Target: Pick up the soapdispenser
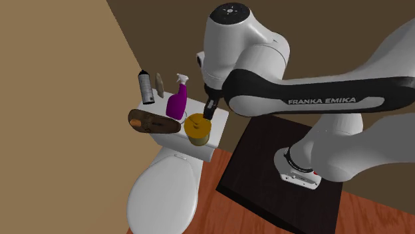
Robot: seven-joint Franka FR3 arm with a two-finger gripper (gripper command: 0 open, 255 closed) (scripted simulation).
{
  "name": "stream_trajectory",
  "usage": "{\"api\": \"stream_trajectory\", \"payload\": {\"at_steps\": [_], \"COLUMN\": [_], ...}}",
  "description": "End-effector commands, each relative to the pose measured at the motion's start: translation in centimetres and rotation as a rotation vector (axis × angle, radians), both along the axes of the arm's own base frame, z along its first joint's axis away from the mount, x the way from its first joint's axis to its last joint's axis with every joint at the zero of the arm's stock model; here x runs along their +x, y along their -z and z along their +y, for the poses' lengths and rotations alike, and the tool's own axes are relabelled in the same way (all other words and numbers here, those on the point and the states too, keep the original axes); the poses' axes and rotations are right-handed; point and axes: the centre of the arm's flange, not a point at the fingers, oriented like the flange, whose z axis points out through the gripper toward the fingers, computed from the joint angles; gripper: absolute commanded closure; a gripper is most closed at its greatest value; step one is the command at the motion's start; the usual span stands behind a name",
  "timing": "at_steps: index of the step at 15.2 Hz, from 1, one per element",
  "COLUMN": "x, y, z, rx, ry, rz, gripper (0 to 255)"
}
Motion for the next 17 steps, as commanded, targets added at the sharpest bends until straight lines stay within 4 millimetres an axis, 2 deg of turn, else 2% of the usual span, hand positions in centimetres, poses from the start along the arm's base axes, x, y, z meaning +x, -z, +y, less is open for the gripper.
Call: {"api": "stream_trajectory", "payload": {"at_steps": [1, 8, 15, 17], "x": [1.4, 5.7, 5.7, 5.7], "y": [2.4, 10.4, 14.1, 14.4], "z": [0.7, 2.7, 2.7, 2.7], "rx": [-0.001, -0.009, -0.009, -0.009], "ry": [0.004, 0.016, 0.016, 0.016], "rz": [0.004, 0.026, 0.026, 0.026], "gripper": [0, 0, 0, 0]}}
